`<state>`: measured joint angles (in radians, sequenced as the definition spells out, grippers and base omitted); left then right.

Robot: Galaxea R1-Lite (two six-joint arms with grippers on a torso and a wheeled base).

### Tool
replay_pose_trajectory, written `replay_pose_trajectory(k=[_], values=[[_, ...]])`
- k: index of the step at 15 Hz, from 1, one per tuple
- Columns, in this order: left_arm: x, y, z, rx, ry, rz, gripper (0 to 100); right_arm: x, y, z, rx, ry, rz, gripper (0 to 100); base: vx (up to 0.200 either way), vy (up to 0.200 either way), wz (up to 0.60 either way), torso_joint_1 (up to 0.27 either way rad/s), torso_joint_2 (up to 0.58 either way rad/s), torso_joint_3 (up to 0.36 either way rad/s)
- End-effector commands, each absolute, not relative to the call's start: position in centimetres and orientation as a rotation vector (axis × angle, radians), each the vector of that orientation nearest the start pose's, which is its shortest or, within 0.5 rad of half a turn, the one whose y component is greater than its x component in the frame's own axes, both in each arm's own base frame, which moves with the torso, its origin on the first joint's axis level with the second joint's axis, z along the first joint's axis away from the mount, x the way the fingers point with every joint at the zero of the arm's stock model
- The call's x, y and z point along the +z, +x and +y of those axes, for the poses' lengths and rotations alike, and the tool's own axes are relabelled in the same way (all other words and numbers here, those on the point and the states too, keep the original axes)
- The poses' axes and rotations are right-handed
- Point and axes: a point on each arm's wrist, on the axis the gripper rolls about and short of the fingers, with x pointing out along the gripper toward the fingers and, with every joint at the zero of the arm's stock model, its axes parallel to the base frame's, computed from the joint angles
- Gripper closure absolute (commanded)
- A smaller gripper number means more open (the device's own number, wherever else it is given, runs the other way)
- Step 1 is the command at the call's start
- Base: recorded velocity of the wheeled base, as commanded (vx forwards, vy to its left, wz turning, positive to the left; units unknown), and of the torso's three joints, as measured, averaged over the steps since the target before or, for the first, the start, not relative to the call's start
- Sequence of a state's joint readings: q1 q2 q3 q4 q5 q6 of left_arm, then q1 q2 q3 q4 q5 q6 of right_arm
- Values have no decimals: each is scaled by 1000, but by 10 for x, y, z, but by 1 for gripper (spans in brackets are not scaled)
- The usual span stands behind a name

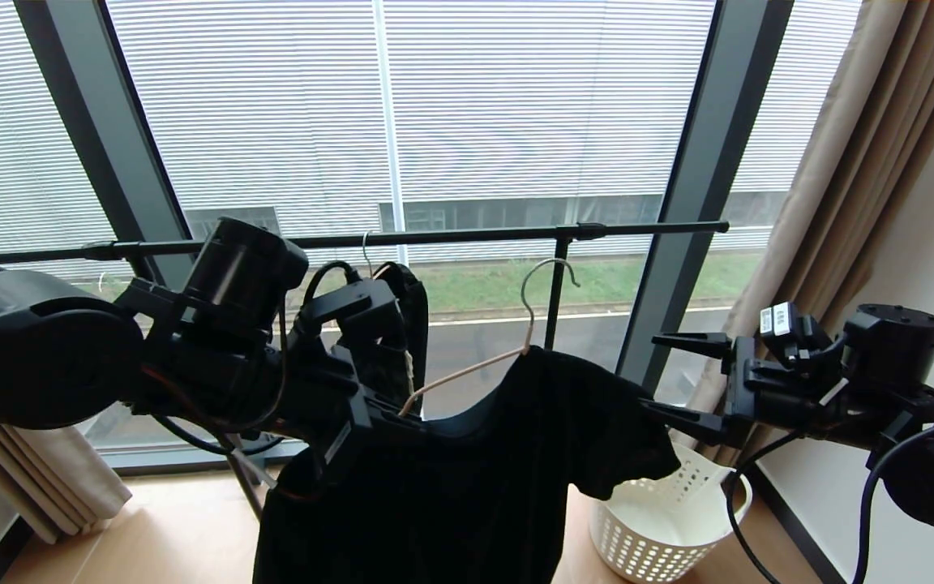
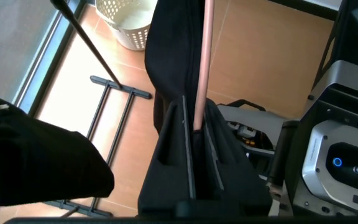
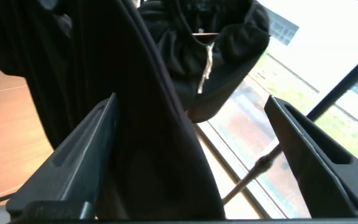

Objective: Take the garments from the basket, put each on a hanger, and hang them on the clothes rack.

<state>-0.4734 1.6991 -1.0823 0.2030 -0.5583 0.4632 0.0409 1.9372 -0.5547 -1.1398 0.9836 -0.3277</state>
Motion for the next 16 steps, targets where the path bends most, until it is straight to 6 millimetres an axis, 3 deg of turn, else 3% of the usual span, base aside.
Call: replay_pose_trajectory(k=[1,8,15,16], values=[[194,243,-131,-1125,354,589,100,98,304,29,1035,-180,63,0,0,0,0,0,0,0],[201,228,-113,-1076,324,543,100,58,321,44,1063,-167,154,0,0,0,0,0,0,0],[200,229,-113,-1071,317,548,100,57,327,50,943,-210,180,0,0,0,0,0,0,0],[200,229,-114,-1074,317,548,100,57,327,49,940,-210,179,100,0,0,0,0,0,0]])
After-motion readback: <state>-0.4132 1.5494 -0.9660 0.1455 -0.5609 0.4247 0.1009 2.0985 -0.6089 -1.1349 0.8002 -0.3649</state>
